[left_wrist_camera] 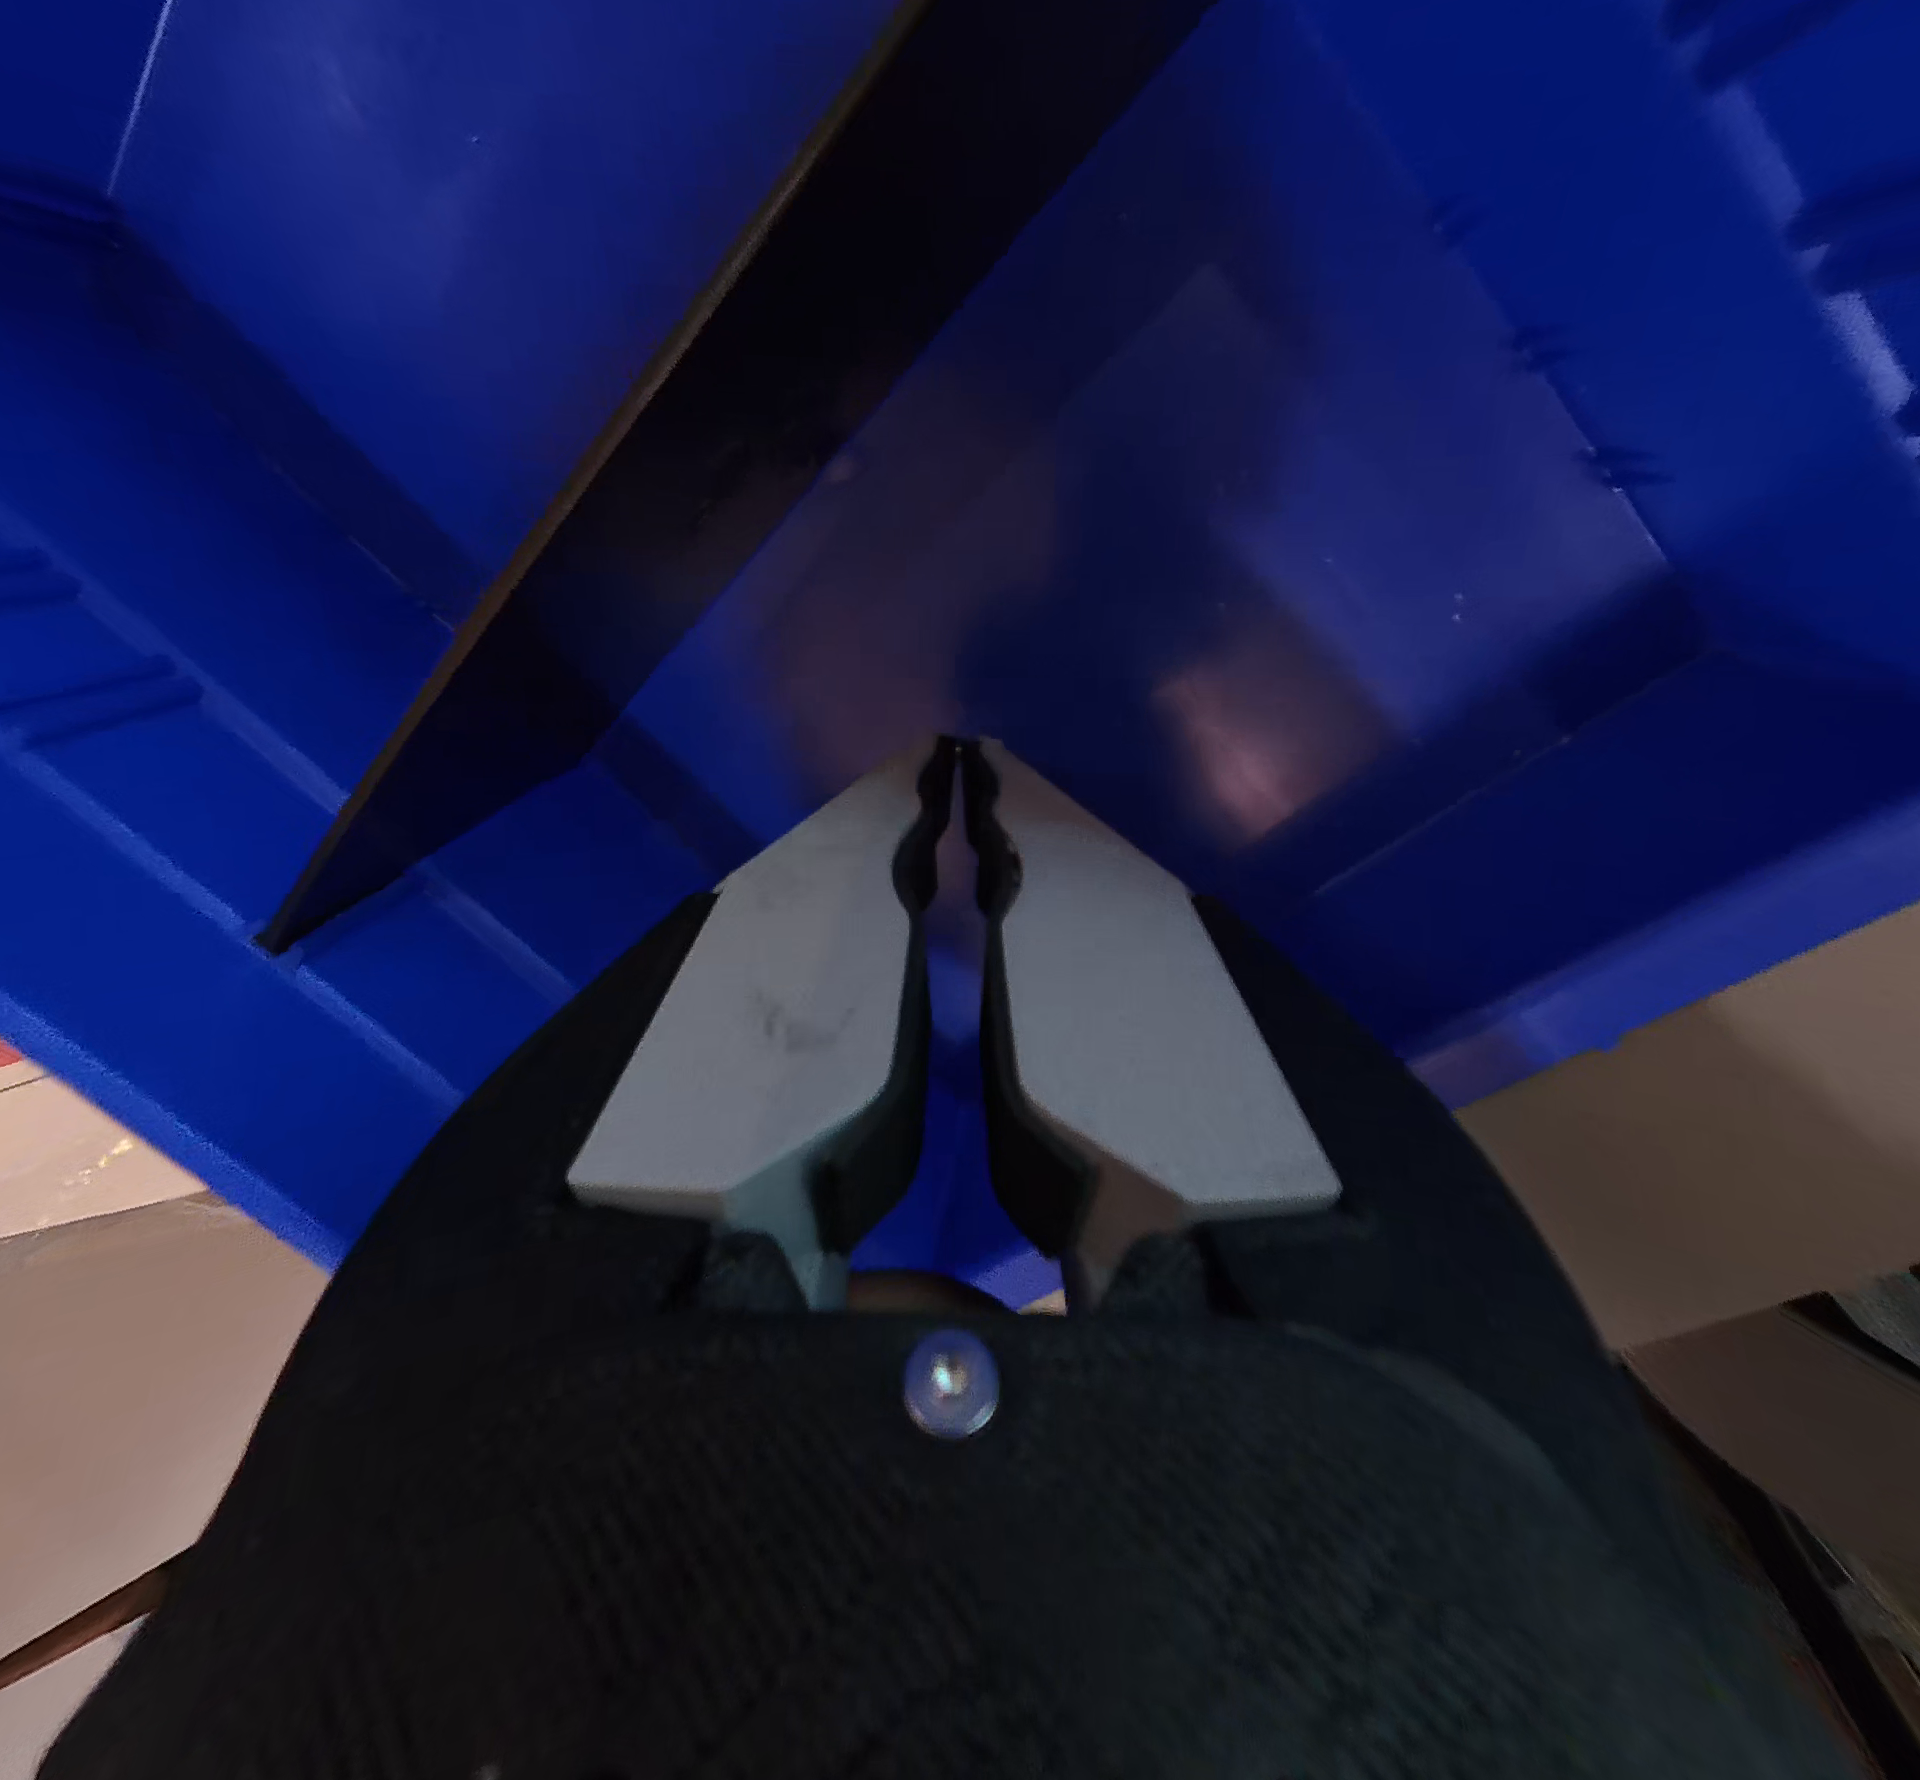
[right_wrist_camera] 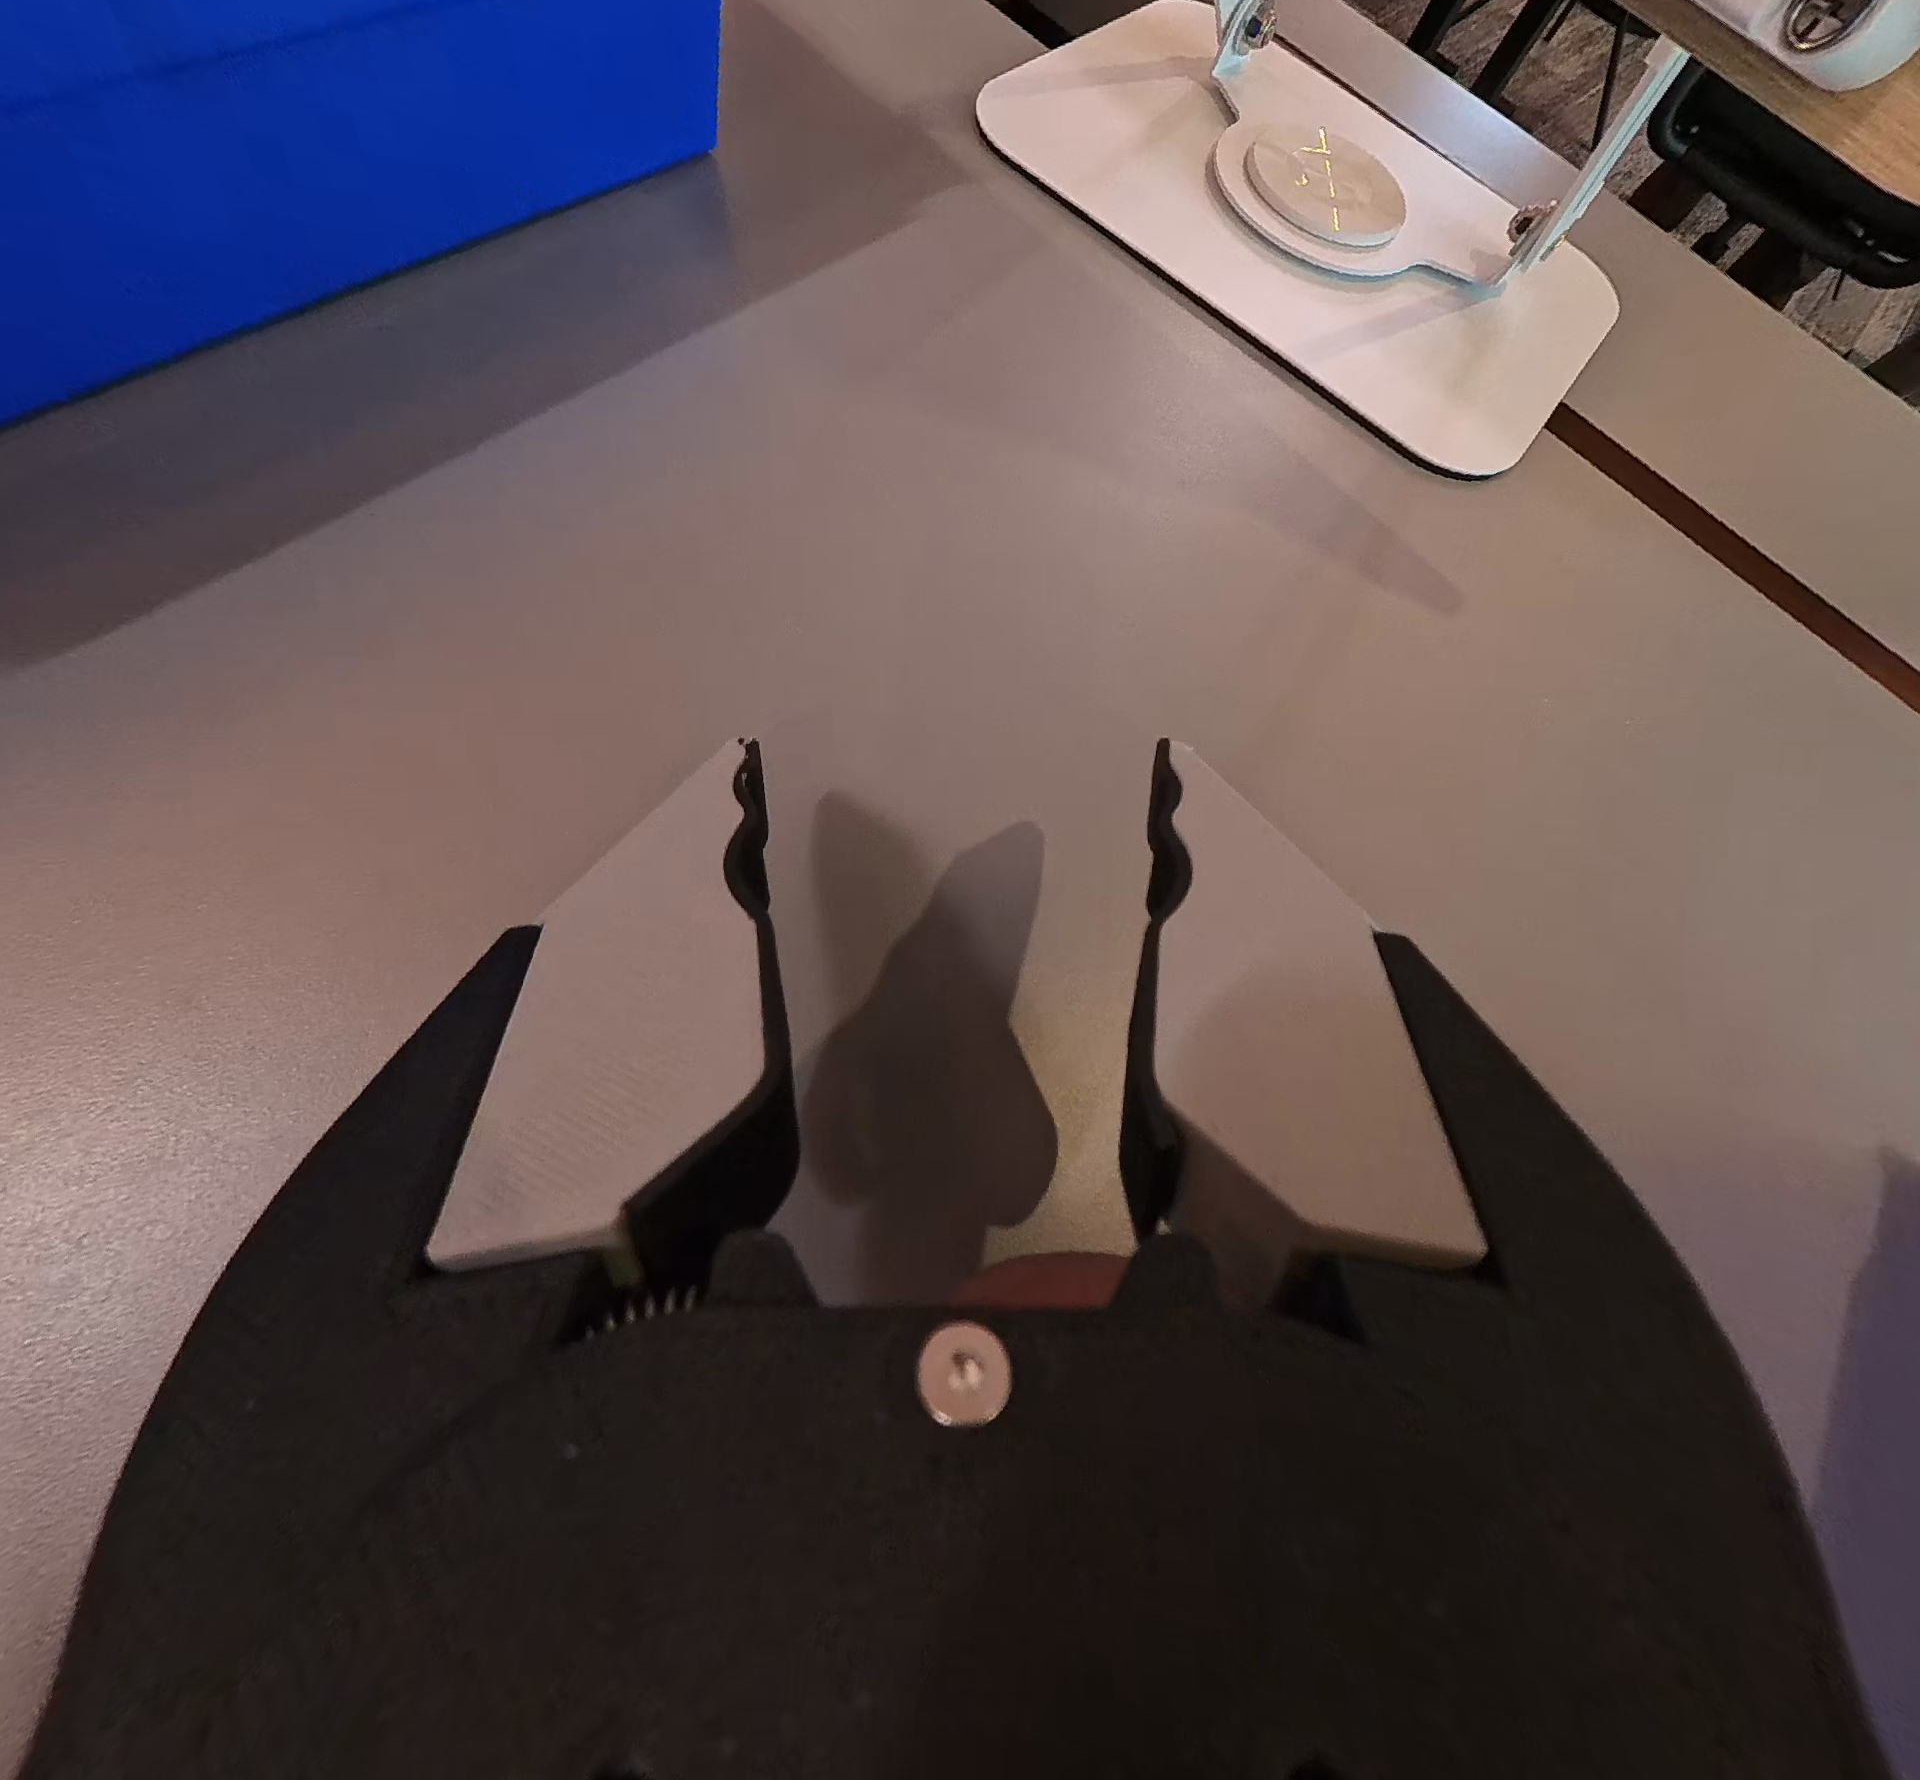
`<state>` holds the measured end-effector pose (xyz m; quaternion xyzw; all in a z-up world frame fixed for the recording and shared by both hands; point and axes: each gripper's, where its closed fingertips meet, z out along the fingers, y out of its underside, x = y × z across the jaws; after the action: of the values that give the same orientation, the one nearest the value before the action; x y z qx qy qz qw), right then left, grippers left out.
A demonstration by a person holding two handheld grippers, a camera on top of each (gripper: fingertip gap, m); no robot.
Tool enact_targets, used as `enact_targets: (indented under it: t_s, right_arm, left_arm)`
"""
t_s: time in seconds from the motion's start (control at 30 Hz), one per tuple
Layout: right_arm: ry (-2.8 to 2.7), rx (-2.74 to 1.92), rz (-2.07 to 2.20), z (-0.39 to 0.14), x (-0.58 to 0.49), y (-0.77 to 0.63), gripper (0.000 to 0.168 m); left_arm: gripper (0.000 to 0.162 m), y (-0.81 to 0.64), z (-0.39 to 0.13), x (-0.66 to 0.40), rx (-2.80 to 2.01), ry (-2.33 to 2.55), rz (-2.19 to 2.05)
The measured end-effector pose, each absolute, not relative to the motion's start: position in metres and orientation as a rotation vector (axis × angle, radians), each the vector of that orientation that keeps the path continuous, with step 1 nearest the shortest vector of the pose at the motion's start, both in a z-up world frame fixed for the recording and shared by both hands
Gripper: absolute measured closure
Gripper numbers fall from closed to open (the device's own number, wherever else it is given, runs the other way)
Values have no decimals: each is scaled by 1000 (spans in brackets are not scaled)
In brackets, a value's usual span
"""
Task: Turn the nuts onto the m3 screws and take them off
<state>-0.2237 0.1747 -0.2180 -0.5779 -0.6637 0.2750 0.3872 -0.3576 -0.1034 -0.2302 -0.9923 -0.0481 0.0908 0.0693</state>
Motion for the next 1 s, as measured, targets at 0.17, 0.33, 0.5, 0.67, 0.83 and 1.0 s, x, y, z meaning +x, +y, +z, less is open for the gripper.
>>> enact_targets:
  t_s: [0.17,0.33,0.5,0.67,0.83,1.0]
  right_arm:
    - [-1688,-1469,702,-217,-224,174,97]
    - [-1687,-1470,704,-217,-223,174,97]
    - [-1687,-1470,702,-217,-223,175,97]
    - [-1681,-1474,702,-216,-223,176,97]
    - [-1678,-1481,698,-216,-222,179,96]
    - [-1669,-1483,693,-214,-222,183,96]
  left_arm:
    - [161,-102,-219,-357,-2968,-147,286]
    - [161,-93,-197,-352,-2928,-95,335]
    - [161,-66,-160,-330,-2825,18,369]
    - [161,-28,-133,-286,-2734,212,366]
    - [161,8,-126,-223,-2660,467,337]
    - [161,37,-142,-173,-2639,669,293]
